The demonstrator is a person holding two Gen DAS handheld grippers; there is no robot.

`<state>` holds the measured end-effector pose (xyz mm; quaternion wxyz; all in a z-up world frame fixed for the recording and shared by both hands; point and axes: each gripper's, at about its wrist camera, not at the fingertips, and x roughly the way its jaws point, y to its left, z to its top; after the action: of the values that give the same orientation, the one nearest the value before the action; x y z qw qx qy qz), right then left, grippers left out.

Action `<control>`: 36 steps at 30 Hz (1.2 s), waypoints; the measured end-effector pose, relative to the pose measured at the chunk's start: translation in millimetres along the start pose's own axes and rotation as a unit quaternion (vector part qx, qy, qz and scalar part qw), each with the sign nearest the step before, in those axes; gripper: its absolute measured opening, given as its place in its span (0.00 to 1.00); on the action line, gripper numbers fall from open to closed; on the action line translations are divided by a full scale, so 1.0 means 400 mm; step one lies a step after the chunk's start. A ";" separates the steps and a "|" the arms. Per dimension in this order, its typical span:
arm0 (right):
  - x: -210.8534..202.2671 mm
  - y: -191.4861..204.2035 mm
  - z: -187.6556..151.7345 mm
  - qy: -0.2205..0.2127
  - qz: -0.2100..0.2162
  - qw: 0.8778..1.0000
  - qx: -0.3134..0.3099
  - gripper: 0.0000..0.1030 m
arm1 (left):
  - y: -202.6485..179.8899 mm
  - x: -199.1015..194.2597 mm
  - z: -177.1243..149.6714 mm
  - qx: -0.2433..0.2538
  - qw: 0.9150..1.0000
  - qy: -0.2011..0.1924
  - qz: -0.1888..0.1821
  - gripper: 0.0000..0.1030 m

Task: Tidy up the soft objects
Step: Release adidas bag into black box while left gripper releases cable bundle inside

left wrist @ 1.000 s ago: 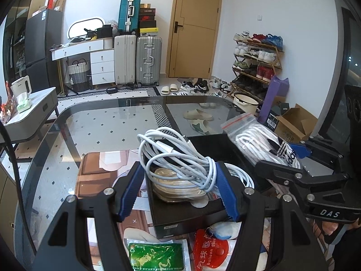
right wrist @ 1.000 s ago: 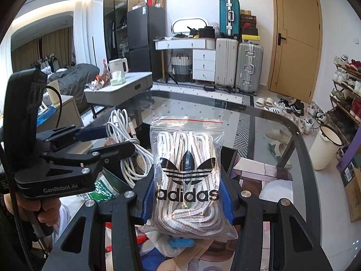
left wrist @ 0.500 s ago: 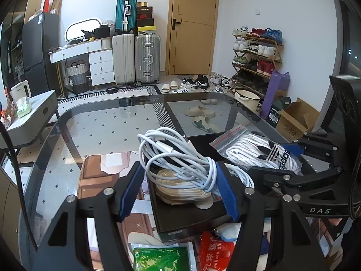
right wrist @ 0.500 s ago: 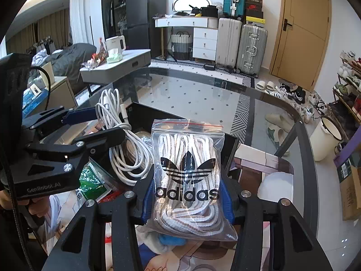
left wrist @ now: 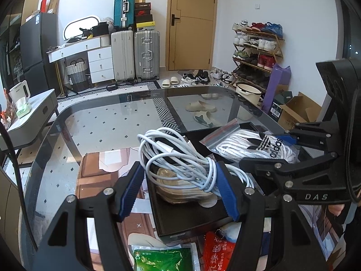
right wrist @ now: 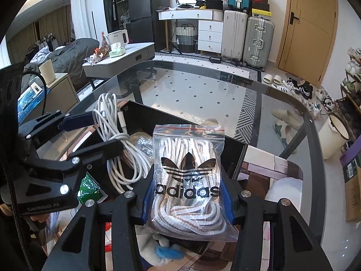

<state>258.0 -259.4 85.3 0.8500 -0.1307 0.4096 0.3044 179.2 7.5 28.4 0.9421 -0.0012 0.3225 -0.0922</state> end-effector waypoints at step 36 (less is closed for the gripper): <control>-0.137 0.042 -0.098 -0.091 -0.015 0.995 0.029 0.99 | 0.042 -0.149 -0.029 -0.010 0.999 -0.046 0.009 1.00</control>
<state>196.7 -287.3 103.6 0.8918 -0.0836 0.3371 0.2900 128.6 34.9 54.3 0.9565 -0.0119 0.2801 -0.0808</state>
